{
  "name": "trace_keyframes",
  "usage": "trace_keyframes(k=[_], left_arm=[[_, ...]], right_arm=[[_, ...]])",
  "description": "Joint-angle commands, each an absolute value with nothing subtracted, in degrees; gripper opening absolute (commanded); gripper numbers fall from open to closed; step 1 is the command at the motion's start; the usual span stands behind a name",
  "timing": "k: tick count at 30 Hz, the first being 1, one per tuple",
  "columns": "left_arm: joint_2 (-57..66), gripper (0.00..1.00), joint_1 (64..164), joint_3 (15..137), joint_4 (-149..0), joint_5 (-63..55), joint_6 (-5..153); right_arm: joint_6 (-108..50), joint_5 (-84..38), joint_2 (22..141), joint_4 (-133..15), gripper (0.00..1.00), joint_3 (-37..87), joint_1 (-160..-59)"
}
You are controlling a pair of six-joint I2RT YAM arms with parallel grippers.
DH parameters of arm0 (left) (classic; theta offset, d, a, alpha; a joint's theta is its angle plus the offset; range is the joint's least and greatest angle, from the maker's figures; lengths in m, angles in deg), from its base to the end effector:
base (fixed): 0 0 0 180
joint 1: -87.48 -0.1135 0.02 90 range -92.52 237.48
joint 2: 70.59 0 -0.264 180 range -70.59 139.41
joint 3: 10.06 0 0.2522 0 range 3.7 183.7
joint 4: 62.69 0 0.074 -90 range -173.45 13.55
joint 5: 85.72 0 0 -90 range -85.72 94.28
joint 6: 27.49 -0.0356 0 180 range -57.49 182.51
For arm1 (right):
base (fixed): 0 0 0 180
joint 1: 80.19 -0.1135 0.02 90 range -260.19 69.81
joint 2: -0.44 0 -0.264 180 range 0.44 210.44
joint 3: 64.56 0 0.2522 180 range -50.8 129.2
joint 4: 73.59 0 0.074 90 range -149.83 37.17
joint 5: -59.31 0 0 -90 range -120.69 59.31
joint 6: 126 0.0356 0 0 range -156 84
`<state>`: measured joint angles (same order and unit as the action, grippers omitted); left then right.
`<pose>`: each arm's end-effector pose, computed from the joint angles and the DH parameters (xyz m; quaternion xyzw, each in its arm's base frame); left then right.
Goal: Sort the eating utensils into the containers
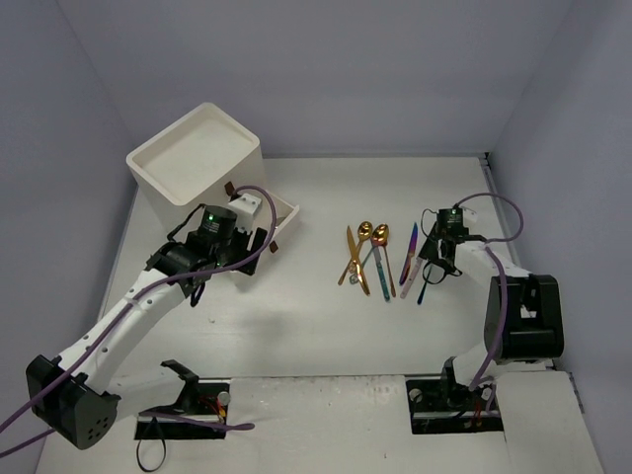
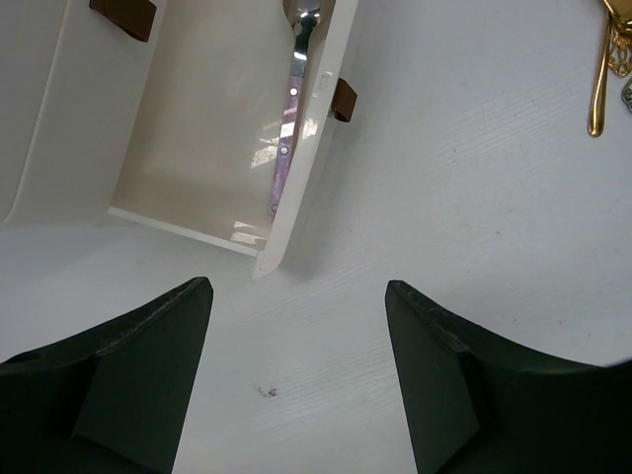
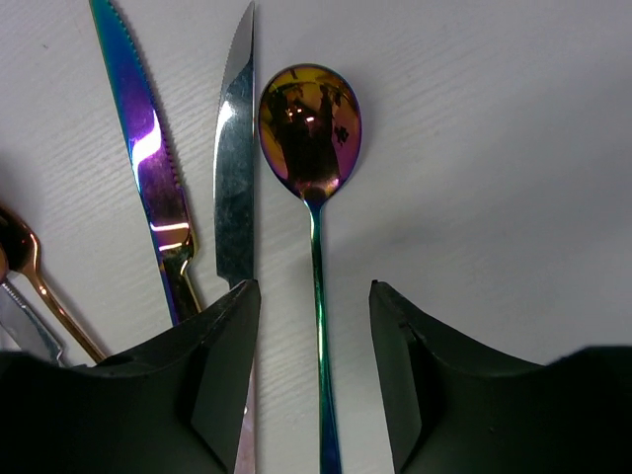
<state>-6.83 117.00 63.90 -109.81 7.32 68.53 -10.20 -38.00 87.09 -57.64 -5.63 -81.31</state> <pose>0.2090 -0.1162 0.3291 0.1705 0.8780 -0.1137 0.4326 0.3069 0.0015 0.1843 0.2206 0.8909 0.0344 0.3954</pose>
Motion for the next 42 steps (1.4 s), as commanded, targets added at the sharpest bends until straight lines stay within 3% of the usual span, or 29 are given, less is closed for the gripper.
trace_keyframes(k=[1,13,16,20,22,27,34,42], left_arm=[[-7.7,0.68,116.8,65.3,-105.9,8.1,68.4],[-5.6,0.68,116.7,65.8,-105.9,7.5,68.3],[-5.4,0.68,116.7,65.7,-105.8,7.4,68.5],[-5.1,0.68,116.7,65.7,-105.8,7.1,68.7],[-5.0,0.68,116.7,65.6,-105.7,6.8,68.7],[-5.0,0.68,116.9,65.6,-105.1,6.1,69.0],[-7.3,0.68,118.8,69.4,-103.8,-5.7,77.9],[-4.4,0.68,132.9,74.4,-94.2,-5.6,87.8]], right_arm=[[-10.9,-40.1,89.4,-60.9,0.43,-3.2,-80.9],[-10.2,-41.6,92.6,-60.9,0.27,-3.4,-81.0],[-10.2,-41.4,93.0,-60.8,0.2,-3.3,-81.0],[-10.2,-41.0,93.3,-60.7,0.03,-3.3,-81.0],[-10.2,-40.8,93.2,-60.7,0.0,-3.2,-81.0],[-10.7,-41.4,89.4,-60.5,0.0,-3.2,-81.1],[-10.5,-34.1,72.2,-60.0,0.0,-2.1,-82.8],[-1.9,-29.3,58.5,-61.2,0.0,-0.9,-98.4]])
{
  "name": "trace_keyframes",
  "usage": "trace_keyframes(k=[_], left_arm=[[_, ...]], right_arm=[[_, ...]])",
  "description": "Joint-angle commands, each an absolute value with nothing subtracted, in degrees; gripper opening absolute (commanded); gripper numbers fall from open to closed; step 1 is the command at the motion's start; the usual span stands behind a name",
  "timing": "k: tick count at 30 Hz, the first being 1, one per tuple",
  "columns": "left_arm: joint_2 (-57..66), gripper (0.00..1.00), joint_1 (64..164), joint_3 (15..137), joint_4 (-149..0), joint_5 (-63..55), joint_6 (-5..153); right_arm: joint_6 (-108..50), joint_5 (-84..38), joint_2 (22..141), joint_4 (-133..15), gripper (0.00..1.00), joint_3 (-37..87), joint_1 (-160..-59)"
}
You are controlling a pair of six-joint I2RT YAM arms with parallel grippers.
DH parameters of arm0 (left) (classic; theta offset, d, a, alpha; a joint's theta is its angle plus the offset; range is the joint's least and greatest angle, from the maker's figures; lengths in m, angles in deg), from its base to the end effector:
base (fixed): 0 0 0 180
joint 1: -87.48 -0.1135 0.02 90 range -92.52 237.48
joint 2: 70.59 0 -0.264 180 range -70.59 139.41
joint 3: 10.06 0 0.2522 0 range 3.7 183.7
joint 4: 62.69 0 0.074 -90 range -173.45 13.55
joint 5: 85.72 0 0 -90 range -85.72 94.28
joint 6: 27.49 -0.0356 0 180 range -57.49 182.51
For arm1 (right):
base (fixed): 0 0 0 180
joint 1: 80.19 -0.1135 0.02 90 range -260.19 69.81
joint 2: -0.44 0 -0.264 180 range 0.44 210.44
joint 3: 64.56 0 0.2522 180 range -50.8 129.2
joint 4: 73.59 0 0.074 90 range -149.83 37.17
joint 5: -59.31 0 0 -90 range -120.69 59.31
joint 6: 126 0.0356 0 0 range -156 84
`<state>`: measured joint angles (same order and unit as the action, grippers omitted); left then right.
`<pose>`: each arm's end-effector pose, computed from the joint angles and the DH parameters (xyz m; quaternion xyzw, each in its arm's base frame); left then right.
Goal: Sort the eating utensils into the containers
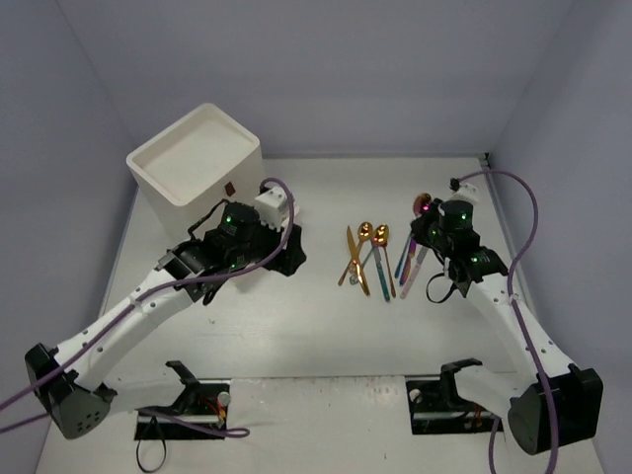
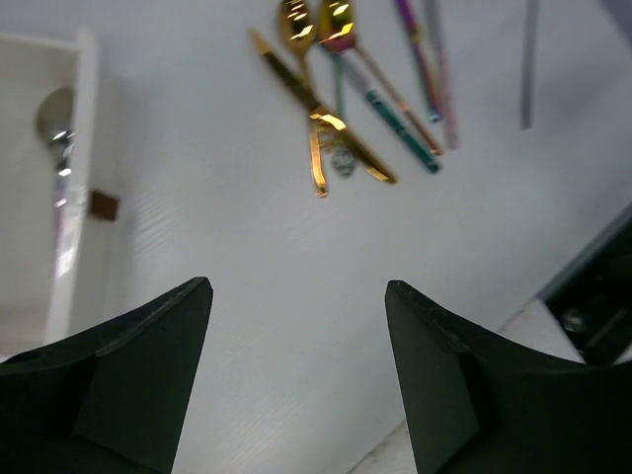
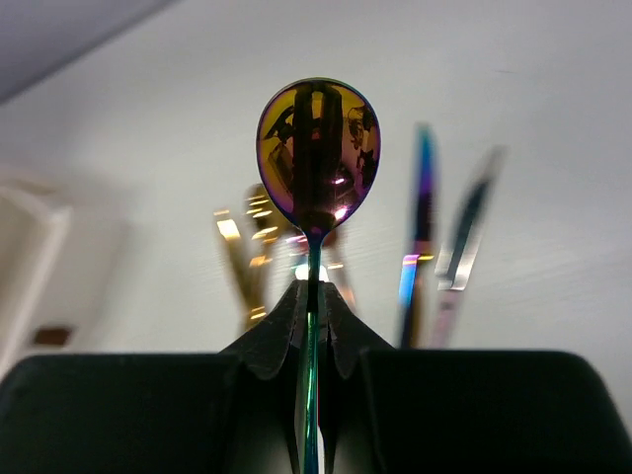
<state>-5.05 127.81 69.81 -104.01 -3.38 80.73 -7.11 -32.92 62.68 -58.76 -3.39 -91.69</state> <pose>0.1894 -0.1670 0.3666 0.1974 0.8282 -0.3046 0.4270 0.2497 0.0494 0.3124 0.1322 0.7870 0.1934 0.5707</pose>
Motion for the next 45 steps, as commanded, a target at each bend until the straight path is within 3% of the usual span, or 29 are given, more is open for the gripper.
trace_keyframes(k=[1,14,18,21,25,28,31,36,40,45], left_arm=[[-3.8,0.68,133.1,74.5,-92.9,-5.6,88.7],[8.0,0.67,144.0,79.7,-83.5,-0.4,92.1],[10.6,0.63,145.2,81.0,-83.8,1.1,92.0],[11.4,0.55,145.4,81.0,-83.9,2.6,92.0],[11.4,0.14,145.5,80.5,-84.2,5.9,92.2],[10.9,0.0,145.5,79.9,-85.2,7.7,92.3],[10.5,0.0,145.4,79.6,-87.4,10.4,91.6],[10.2,0.0,144.7,78.9,-92.7,14.5,89.0],[9.2,0.0,140.8,78.1,-99.1,15.7,85.0],[6.5,0.0,130.7,76.4,-103.7,16.7,75.3]], right_arm=[[-1.7,-29.3,57.8,-61.4,0.0,-0.9,-98.7],[6.7,-30.1,53.2,-69.6,0.0,-3.0,-113.0],[7.8,-30.5,52.9,-71.0,0.0,-3.5,-114.9],[8.1,-30.5,53.0,-71.6,0.0,-3.8,-115.7],[8.4,-31.2,53.5,-72.1,0.0,-4.3,-116.5],[8.0,-32.4,53.7,-72.2,0.0,-4.6,-116.8],[7.1,-32.9,54.6,-72.2,0.11,-5.2,-116.8],[5.4,-33.7,56.0,-72.1,0.57,-5.7,-116.7],[3.7,-34.9,55.9,-71.0,0.72,-5.7,-116.3],[1.1,-37.4,55.0,-67.1,0.73,-6.5,-114.7]])
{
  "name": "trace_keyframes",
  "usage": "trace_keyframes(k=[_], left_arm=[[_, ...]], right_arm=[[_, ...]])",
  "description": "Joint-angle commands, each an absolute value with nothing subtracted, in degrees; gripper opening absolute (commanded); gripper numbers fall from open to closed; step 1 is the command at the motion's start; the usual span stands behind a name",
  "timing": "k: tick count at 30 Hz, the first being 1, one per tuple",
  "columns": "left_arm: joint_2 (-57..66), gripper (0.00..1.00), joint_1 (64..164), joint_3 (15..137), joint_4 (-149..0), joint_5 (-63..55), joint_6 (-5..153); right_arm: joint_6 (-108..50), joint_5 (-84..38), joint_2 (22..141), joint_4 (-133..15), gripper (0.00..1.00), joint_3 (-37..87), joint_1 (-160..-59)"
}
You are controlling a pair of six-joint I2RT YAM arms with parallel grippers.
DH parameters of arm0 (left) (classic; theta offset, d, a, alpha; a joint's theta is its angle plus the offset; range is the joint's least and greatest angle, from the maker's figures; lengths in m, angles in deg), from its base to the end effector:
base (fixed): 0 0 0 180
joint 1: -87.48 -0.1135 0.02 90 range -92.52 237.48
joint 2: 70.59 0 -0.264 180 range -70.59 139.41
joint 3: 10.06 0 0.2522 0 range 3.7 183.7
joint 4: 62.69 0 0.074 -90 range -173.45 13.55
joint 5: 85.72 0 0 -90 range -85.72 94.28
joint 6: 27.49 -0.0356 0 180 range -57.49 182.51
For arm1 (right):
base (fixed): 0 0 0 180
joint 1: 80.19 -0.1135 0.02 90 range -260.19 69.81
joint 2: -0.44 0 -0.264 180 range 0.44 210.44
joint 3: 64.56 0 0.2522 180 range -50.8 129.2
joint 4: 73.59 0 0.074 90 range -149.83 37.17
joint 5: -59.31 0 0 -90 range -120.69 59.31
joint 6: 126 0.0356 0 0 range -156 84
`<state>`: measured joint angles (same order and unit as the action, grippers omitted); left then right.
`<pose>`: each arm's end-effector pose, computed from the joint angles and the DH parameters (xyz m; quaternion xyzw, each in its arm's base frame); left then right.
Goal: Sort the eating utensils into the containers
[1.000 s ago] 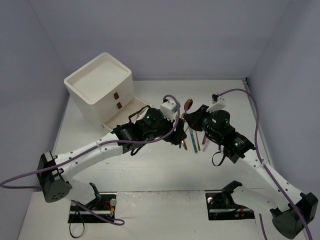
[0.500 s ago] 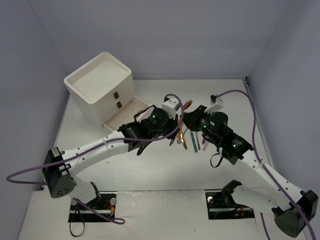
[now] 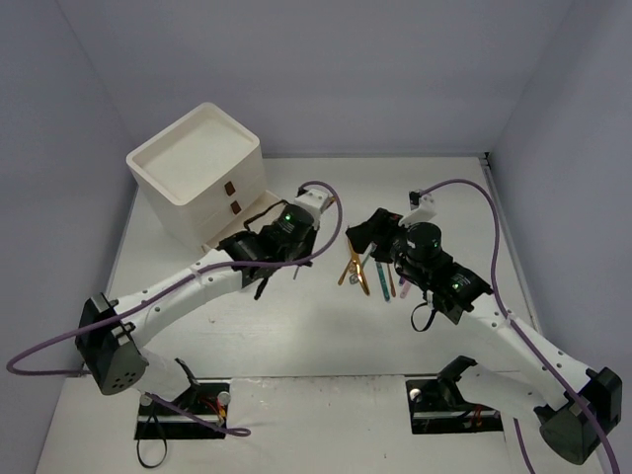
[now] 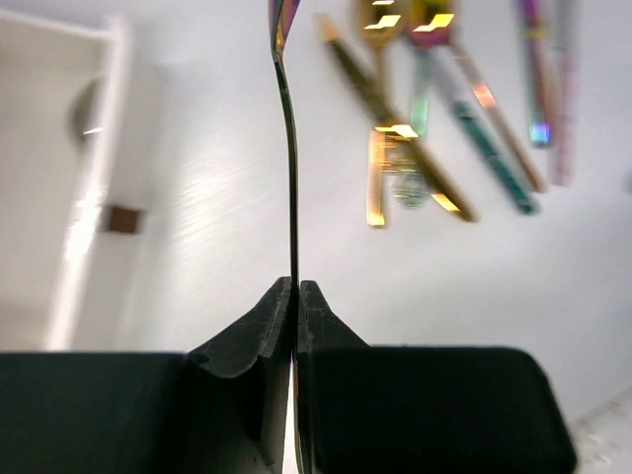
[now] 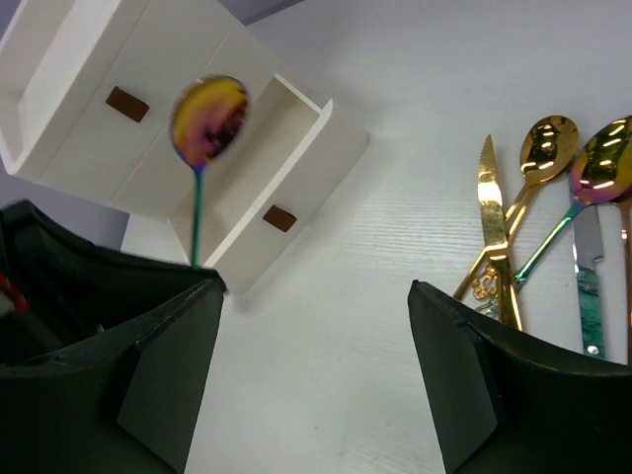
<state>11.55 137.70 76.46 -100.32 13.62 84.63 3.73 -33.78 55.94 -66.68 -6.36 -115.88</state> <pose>0.2134 -0.2473 0.3344 0.1754 0.8601 -0.2217 0.4247 0.1893 0.1336 0.3349 0.0442 0.7312 0.4006 0.5504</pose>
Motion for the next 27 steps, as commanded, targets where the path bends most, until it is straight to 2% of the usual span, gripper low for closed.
trace_keyframes(k=[1,7,15,16,19,27], left_arm=[[6.1,0.0,128.1,76.0,-104.0,16.6,72.6],[11.0,0.0,116.9,78.2,-105.4,14.5,57.6],[24.8,0.01,112.0,83.2,-105.4,16.0,47.0],[25.7,0.04,111.9,83.6,-105.3,16.1,47.0],[28.9,0.26,111.7,84.9,-104.7,16.2,47.2],[26.9,0.48,111.3,86.0,-104.5,17.3,50.4]], right_arm=[[0.8,-38.0,54.8,-66.1,0.73,-6.9,-114.2],[-0.9,-39.8,54.2,-62.3,0.74,-8.4,-112.5],[-2.7,-39.8,54.4,-60.8,0.74,-9.9,-111.7],[-3.0,-40.0,54.6,-60.6,0.74,-9.9,-111.5],[-3.6,-39.6,56.3,-60.3,0.74,-9.7,-111.2],[-6.4,-41.6,64.4,-60.0,0.74,-7.9,-111.0]])
